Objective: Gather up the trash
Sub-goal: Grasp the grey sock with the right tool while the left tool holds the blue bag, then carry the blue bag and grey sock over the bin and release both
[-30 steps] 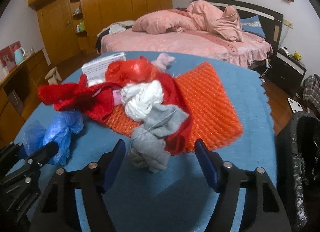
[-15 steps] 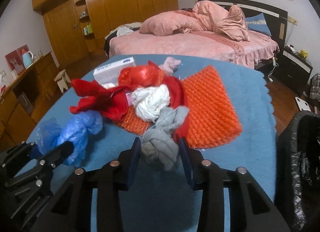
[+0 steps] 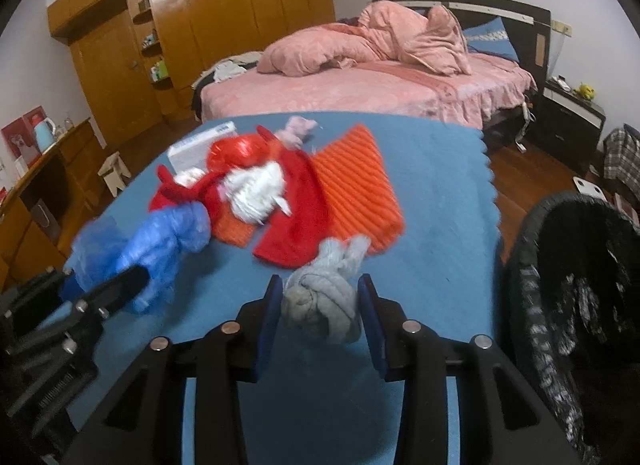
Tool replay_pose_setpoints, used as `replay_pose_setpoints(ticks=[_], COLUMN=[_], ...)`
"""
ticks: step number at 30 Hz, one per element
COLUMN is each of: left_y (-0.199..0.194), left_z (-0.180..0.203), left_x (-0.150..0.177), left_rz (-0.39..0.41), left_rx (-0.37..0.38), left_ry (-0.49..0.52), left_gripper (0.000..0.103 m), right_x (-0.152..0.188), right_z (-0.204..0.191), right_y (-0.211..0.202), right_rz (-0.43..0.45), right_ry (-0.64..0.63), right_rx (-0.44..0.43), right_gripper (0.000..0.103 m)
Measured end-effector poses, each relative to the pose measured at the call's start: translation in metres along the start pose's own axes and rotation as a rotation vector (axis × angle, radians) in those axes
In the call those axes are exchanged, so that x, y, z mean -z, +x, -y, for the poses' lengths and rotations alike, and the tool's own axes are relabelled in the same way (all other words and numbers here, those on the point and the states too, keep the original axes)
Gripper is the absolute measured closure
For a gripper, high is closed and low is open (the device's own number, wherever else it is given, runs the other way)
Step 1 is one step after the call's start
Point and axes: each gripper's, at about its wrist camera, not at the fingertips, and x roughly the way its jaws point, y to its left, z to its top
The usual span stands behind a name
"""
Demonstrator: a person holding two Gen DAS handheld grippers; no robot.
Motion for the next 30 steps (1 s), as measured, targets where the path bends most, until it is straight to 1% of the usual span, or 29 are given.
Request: replay_pose_setpoints(ticks=[3,7,9,11,12,15,17,19,22,30], left_y=[0.002,0.005,0.007,0.009,0.011,0.014,0.015,0.014,0.013,-0.001], left_z=[0.004,0.002,0.0,0.0,-0.001,-0.003,-0.004,-0.004,-0.004,0.008], left_x=[0.002,0.004,0.005,0.005,0.005,0.008,0.008,0.008,0.007,-0.001], left_rz=[-0.005,-0.014,-0.019,-0.025,-0.029,-0.042,-0.046,-0.045,-0.038,0.002], left_rx=[0.001,-0.011,-0.016,-0.02,-0.021,-0.02,-0.019,-0.019,-0.02,0.005], left_ry=[0.005,0.002,0.0,-0.001,-0.002,-0.01,-0.015,-0.015,-0.012,0.002], left_gripper=[0.076,0.076,0.076,0.076,0.076,0.076,0.076,0.076,0.076,0.076], right_x=[0.007,0.008,0.009,0.011,0.012,0.015,0.016,0.016,0.015,0.002], right_z=[0.009,0.009,0.01,0.011,0.012,0.014,0.015,0.016,0.015,0.017], right_y=[0.005,0.007,0.01,0.014,0.016,0.02,0.021,0.019,0.015,-0.021], right_rz=[-0.023,-0.017,-0.025,-0.038,-0.044,-0.061,-0.068,-0.067,-0.055,0.033], right_ry=[0.029,0.018,0.022,0.028,0.031,0.031,0.032,0.029,0.029,0.045], right_rx=[0.003,0.012,0.019,0.025,0.029,0.032,0.028,0.024,0.013,0.0], right_gripper=[0.065,0.062,0.059,0.054,0.053,0.053,0.057,0.058,0.059,0.06])
